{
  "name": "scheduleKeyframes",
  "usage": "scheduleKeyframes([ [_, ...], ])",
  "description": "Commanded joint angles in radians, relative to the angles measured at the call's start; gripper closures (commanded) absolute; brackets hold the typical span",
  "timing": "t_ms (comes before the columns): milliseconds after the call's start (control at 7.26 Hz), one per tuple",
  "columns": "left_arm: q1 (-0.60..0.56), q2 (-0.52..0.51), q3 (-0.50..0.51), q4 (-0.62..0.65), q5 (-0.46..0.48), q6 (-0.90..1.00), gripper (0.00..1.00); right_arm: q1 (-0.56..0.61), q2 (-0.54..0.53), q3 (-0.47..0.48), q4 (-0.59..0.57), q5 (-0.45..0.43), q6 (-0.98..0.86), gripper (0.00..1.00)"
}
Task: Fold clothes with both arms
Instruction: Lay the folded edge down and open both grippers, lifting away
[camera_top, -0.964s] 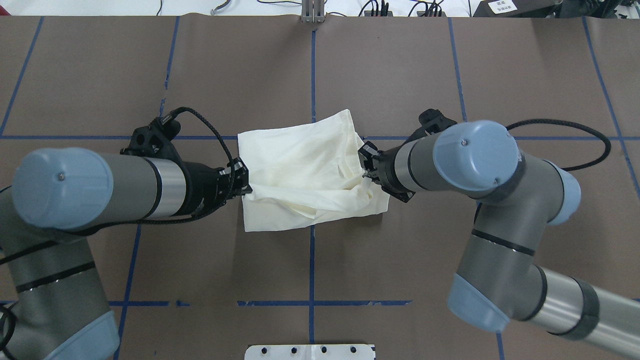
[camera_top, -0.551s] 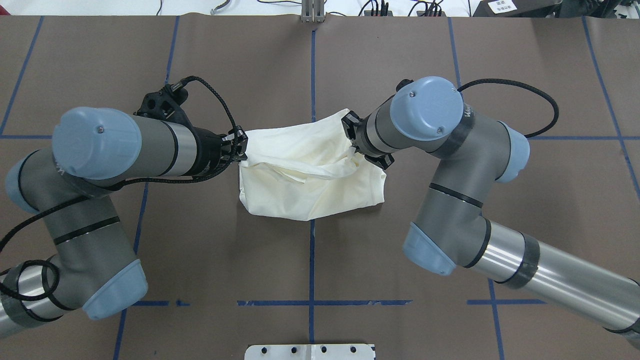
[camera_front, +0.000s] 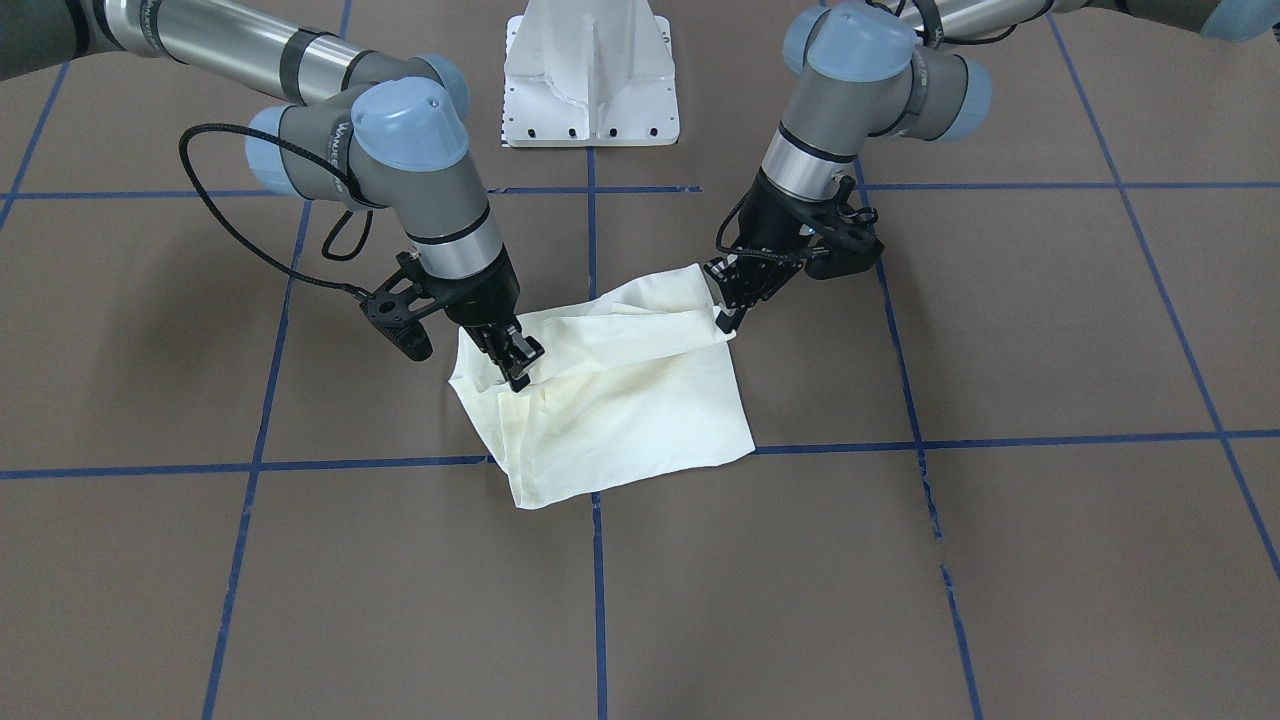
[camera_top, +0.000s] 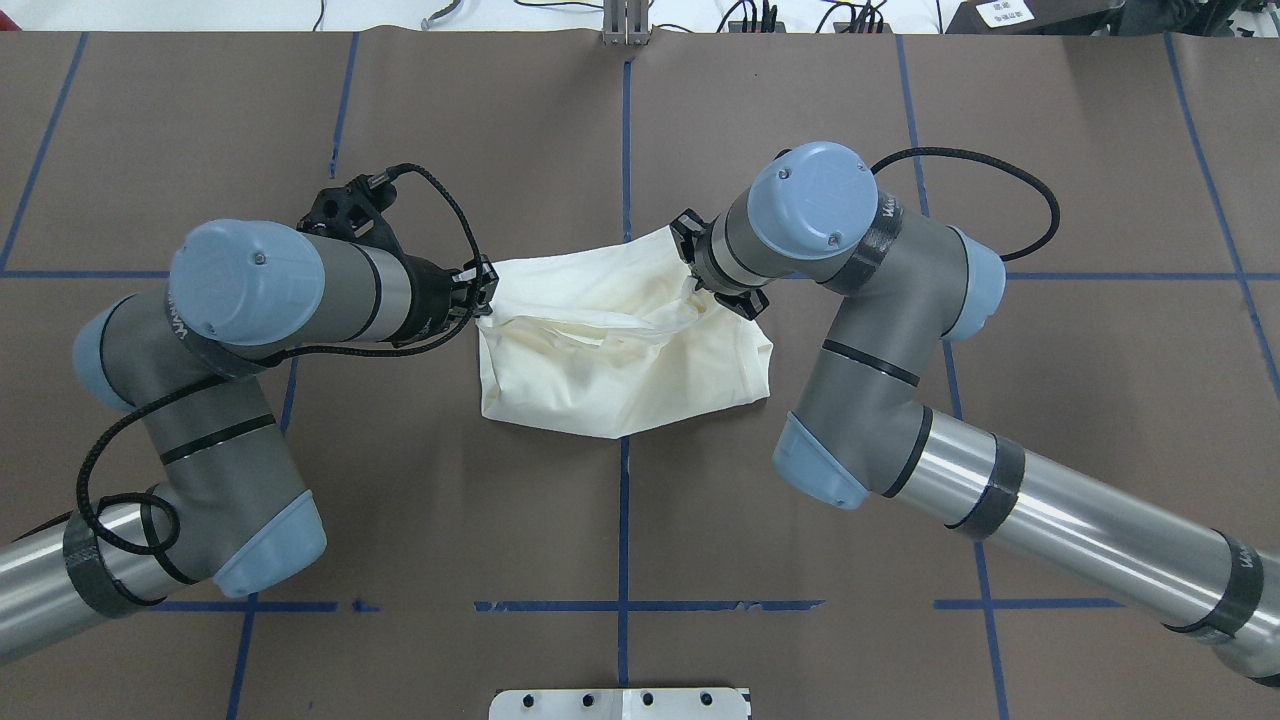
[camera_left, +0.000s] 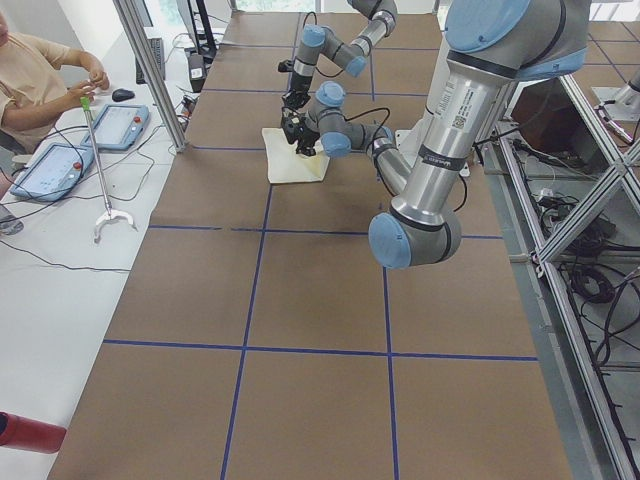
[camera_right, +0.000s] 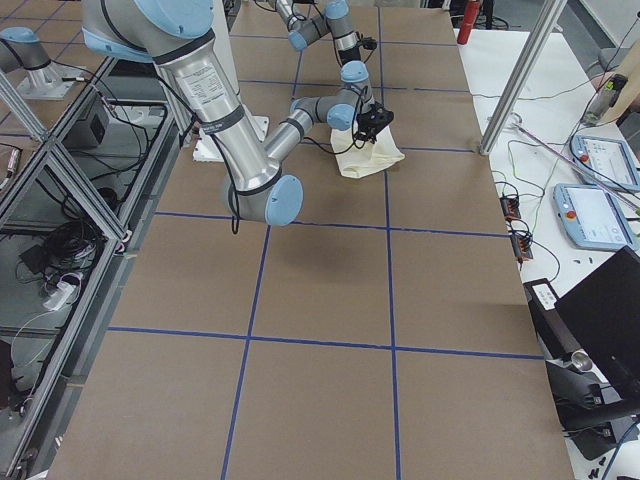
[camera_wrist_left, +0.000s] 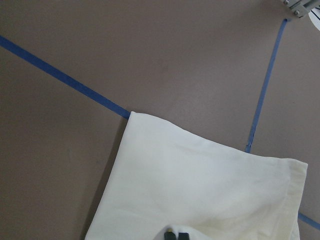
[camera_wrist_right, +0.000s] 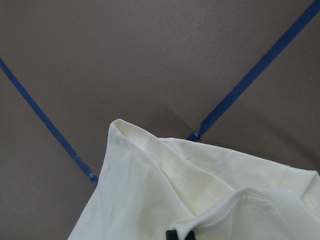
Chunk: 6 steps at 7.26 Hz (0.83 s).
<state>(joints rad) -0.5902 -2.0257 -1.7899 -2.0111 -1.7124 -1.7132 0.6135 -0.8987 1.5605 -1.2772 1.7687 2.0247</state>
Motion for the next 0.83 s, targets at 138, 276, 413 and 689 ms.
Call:
scheduleKeyframes([
  [138, 0.001, -0.004, 0.096, -0.084, 0.0, 0.02, 1.0, 0.002, 0.038, -0.071, 0.007, 0.0, -0.003, 1.0],
  [276, 0.001, -0.004, 0.11, -0.11, 0.003, 0.021, 1.0, 0.002, 0.062, -0.112, 0.009, 0.0, -0.003, 1.0],
  [413, 0.0, -0.007, 0.116, -0.112, 0.004, 0.021, 1.0, 0.008, 0.07, -0.14, 0.044, 0.0, -0.001, 1.0],
  [689, -0.016, -0.034, 0.168, -0.126, 0.004, 0.041, 1.0, 0.017, 0.073, -0.195, 0.088, 0.005, -0.015, 0.91],
])
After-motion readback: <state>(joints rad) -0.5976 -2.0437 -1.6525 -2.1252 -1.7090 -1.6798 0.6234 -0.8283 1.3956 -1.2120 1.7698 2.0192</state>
